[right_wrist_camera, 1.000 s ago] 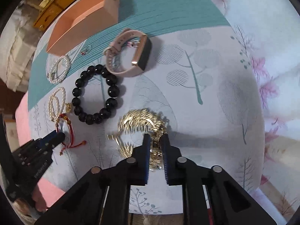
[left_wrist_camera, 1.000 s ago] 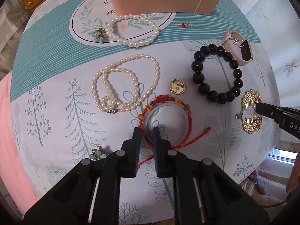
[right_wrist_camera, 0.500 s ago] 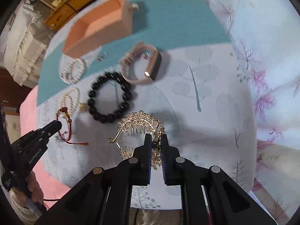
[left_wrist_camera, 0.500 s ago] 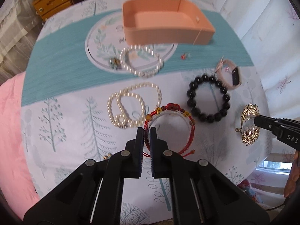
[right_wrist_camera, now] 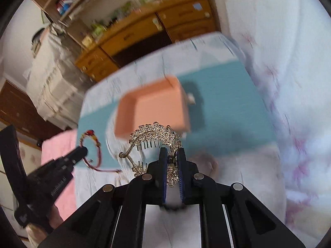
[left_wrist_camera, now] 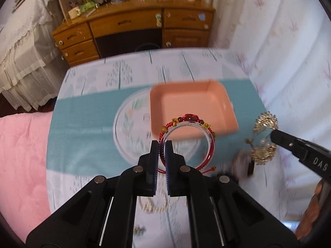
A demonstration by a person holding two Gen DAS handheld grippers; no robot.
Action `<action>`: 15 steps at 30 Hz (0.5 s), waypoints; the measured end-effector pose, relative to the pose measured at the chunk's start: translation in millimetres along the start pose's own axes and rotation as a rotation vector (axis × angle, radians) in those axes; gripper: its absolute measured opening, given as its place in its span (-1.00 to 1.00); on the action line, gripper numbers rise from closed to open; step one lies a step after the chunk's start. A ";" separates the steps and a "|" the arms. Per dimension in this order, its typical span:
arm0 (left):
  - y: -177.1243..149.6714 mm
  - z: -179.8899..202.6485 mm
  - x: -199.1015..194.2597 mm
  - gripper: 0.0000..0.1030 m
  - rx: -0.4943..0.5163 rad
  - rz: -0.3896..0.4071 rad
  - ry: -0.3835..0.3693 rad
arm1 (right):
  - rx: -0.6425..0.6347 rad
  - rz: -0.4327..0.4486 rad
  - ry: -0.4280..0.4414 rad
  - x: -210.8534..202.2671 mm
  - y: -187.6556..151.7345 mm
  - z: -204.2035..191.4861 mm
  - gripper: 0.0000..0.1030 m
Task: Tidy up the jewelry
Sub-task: 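Carry bangle and comb into pink box and open both grippers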
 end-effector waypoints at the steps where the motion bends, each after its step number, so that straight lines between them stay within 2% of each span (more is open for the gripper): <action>1: 8.8 -1.2 4.6 -0.92 -0.014 0.010 0.006 | -0.005 0.021 0.008 5.1 10.3 -7.1 -0.83; 4: 27.8 -4.8 22.0 -0.92 -0.049 0.026 0.031 | -0.007 0.057 0.031 26.0 37.8 -20.2 -0.83; 8: 43.4 -6.5 59.1 -0.92 -0.078 0.027 0.050 | 0.008 0.043 0.036 69.1 61.5 -26.3 -0.83; 12: 52.8 -4.4 98.3 -0.92 -0.082 0.017 0.038 | -0.002 0.030 0.032 99.8 69.5 -28.1 -0.83; 15: 56.5 0.9 120.1 -0.92 -0.056 0.011 0.069 | -0.037 0.022 -0.023 131.0 69.5 -24.7 -0.83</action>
Point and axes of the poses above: each gripper's, at about its wrist camera, not at the fingertips, and x roughly the way its jaws point, z to its right, y to its top, the point moved 6 cm from there along x, roughly the way its jaws point, and after that the axes turned 10 degrees about x, right-handed, at the moved point
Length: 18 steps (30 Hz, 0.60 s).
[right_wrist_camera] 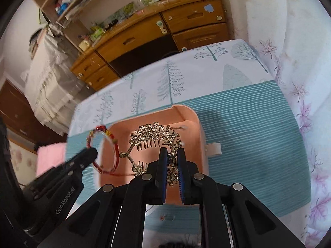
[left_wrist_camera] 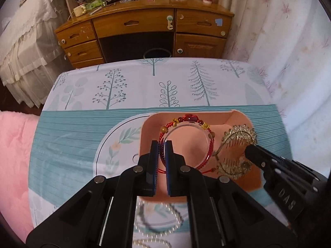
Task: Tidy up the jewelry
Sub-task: 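Carry bangle and comb into pink box and open both grippers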
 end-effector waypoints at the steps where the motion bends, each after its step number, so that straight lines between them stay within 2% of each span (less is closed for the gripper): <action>1: 0.9 2.4 8.0 -0.92 0.009 -0.006 0.002 | -0.008 -0.005 -0.015 8.2 0.3 1.3 -0.83; 5: -0.3 11.1 35.7 -0.92 0.044 -0.040 -0.004 | -0.029 -0.042 -0.051 34.1 1.2 9.6 -0.81; 9: -7.9 20.3 57.1 -0.92 0.078 -0.090 -0.041 | -0.053 -0.077 -0.038 48.3 0.6 13.5 -0.78; 13: -11.5 21.7 60.1 -0.89 0.074 -0.103 -0.065 | -0.054 -0.083 -0.018 51.0 -1.2 13.3 -0.69; 15: -13.0 20.6 57.1 -0.79 0.069 -0.110 -0.084 | -0.055 -0.078 -0.002 47.0 -2.1 11.5 -0.63; 16: -14.4 19.8 54.9 -0.62 0.069 -0.116 -0.094 | -0.052 -0.074 0.008 43.9 -2.3 10.9 -0.58; 17: -15.4 18.7 51.8 -0.37 0.070 -0.114 -0.095 | -0.048 -0.067 0.017 39.4 -2.9 10.1 -0.54; 18: -16.0 17.5 47.5 -0.24 0.069 -0.108 -0.093 | -0.046 -0.062 0.026 32.9 -4.7 8.5 -0.53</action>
Point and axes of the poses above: each gripper's, at about its wrist camera, not at the fingertips, and x roughly the way its jaws point, z to its right, y to its top, the point moved 6 cm from there along x, roughly the way its jaws point, and after that the axes turned 10 degrees about x, right-handed, at the moved point
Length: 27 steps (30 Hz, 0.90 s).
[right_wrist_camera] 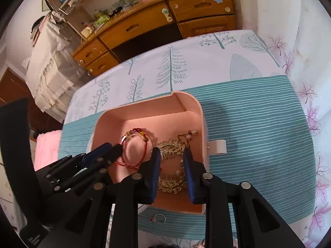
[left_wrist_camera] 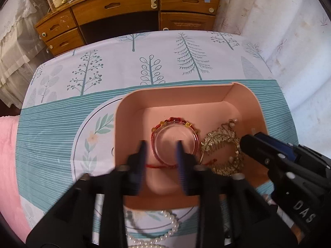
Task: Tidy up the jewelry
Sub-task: 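Carry bangle and comb into pink box and open both grippers, then withdraw both grippers from box toward watch and black bead bracelet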
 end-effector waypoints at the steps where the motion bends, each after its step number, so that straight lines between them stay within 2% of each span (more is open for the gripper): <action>1: -1.3 -0.6 -5.1 -0.04 -0.001 0.015 -0.002 | 0.001 0.006 0.011 -6.3 -2.3 -1.6 -0.50; 5: -7.2 -0.7 -27.8 0.01 0.001 0.045 -0.018 | -0.011 0.016 0.029 -24.0 -8.8 -3.5 -0.50; 12: -27.6 -4.4 -72.7 0.01 -0.038 0.121 -0.044 | -0.062 0.022 -0.004 -60.9 -37.0 -0.9 -0.49; 21: -66.3 15.0 -118.6 0.00 0.077 0.167 -0.086 | -0.120 0.033 -0.024 -105.9 -79.4 7.8 -0.49; 27: -88.8 30.3 -145.2 0.01 0.075 0.177 -0.145 | -0.156 0.050 -0.047 -141.2 -108.7 14.5 -0.49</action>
Point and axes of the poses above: each gripper's, at about its wrist camera, not at the fingertips, and x roughly the way its jaws point, z to its right, y to its top, the point moved 6 cm from there along x, roughly the way its jaws point, and after that the axes turned 10 degrees about x, right-handed, at the moved point
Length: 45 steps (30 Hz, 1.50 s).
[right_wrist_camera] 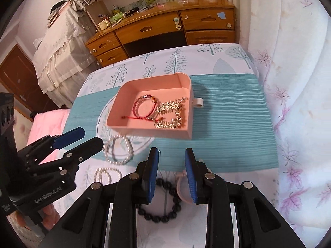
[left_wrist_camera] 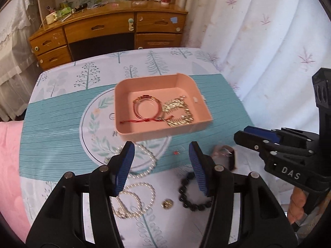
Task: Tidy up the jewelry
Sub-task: 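Withdraw both grippers from box toward watch and black bead bracelet, then grasp pink watch strap with right gripper while left gripper grasps black bead bracelet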
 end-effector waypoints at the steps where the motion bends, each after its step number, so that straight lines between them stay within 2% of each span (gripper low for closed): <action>1: -1.8 3.4 -3.7 0.01 0.007 0.005 0.004 | -0.007 0.000 -0.005 -3.9 -2.8 0.6 -0.49; 4: -6.7 15.0 -9.9 0.01 0.028 0.009 0.003 | -0.022 -0.007 -0.021 -15.2 -15.7 3.4 -0.49; 8: -15.6 30.3 -12.5 0.00 0.043 0.003 -0.040 | -0.043 -0.021 -0.044 -23.1 -27.4 12.0 -0.49; 12: -21.3 41.7 -6.3 0.01 0.089 0.006 -0.020 | -0.028 -0.026 -0.063 -24.1 -28.9 28.4 -0.49; 14: -26.0 45.3 0.8 0.01 0.097 -0.032 -0.001 | -0.013 -0.033 -0.063 -22.2 -27.2 36.2 -0.49; 25: -52.2 61.9 46.3 0.01 0.106 -0.192 -0.065 | -0.008 -0.079 -0.086 -1.8 -30.6 63.0 -0.49; 31: -64.5 68.2 73.8 0.01 0.124 -0.282 -0.055 | -0.004 -0.117 -0.098 17.3 -34.5 73.4 -0.49; 40: -71.9 62.4 100.3 -0.01 0.098 -0.330 -0.061 | 0.003 -0.159 -0.092 48.5 -27.1 79.4 -0.49; 45: -73.4 58.1 111.0 -0.10 0.087 -0.348 -0.073 | -0.019 -0.174 -0.098 69.2 -21.0 72.7 -0.49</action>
Point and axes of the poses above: each gripper's, at about its wrist camera, not at the fingertips, and x roughly the way its jaws point, z to its right, y to its top, the point moved 6 cm from there along x, roughly the way its jaws point, and after that the axes turned 10 degrees about x, right-handed, at the moved point
